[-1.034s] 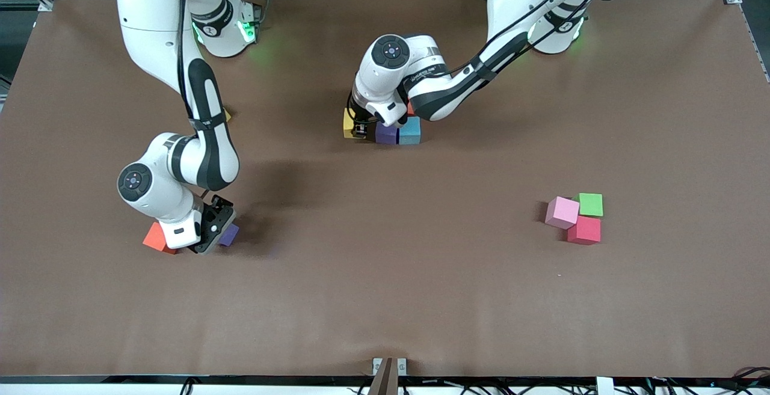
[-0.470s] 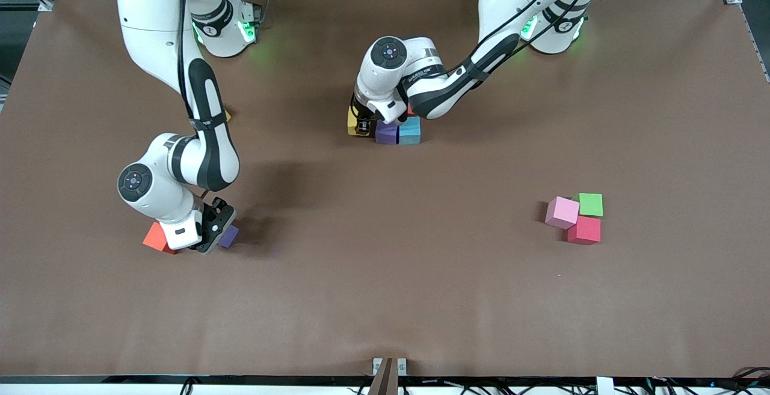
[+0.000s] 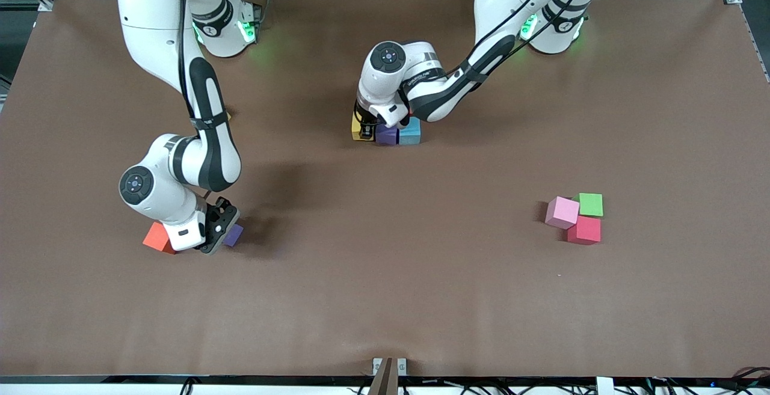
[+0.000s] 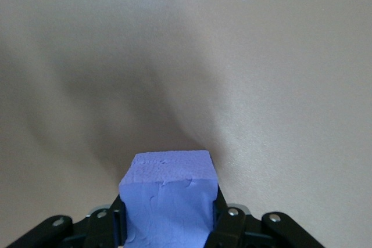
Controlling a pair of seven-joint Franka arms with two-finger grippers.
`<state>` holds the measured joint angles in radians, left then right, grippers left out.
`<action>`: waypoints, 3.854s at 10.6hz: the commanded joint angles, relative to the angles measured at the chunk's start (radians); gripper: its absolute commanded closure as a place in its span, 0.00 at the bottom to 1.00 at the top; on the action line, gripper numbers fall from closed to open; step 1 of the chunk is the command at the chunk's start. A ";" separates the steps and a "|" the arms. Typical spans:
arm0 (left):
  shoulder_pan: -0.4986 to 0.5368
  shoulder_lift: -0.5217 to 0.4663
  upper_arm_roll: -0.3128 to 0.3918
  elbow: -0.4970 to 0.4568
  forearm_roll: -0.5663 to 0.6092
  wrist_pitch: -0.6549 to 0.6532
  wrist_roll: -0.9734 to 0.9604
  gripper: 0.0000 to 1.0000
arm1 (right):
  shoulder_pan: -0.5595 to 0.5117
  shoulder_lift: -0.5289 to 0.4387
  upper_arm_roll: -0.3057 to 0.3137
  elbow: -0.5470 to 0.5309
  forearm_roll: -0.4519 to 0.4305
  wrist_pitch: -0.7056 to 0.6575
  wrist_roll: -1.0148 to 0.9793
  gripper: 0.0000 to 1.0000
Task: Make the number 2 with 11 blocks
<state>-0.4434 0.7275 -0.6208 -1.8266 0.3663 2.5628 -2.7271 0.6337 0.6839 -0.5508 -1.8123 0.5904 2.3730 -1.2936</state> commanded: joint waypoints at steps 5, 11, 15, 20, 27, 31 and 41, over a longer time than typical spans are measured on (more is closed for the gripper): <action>-0.017 -0.016 0.025 -0.028 -0.003 0.017 -0.077 0.82 | 0.046 -0.033 0.003 0.008 -0.003 -0.098 0.201 0.84; -0.034 -0.014 0.036 -0.023 -0.003 0.019 -0.089 0.00 | 0.096 -0.081 0.002 -0.010 -0.012 -0.152 0.396 0.84; -0.047 -0.023 0.041 -0.029 0.034 0.010 -0.091 0.00 | 0.145 -0.118 -0.001 -0.038 -0.014 -0.192 0.615 0.84; -0.038 -0.095 0.036 -0.029 0.036 -0.015 -0.085 0.00 | 0.277 -0.176 -0.007 -0.081 -0.014 -0.192 1.090 0.84; 0.060 -0.192 0.032 -0.020 0.036 -0.067 0.079 0.00 | 0.518 -0.193 -0.064 -0.137 -0.015 -0.097 1.545 0.84; 0.271 -0.215 -0.084 -0.016 0.031 -0.067 0.298 0.00 | 0.609 -0.181 -0.066 -0.150 -0.015 -0.040 1.697 0.85; 0.635 -0.207 -0.155 -0.016 0.022 -0.237 0.908 0.00 | 0.771 -0.095 -0.070 -0.150 -0.090 0.031 1.990 0.86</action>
<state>0.1245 0.5296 -0.7547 -1.8350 0.3807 2.3654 -1.8596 1.3789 0.5774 -0.6037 -1.9552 0.5260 2.3874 0.6565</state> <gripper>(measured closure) 0.000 0.458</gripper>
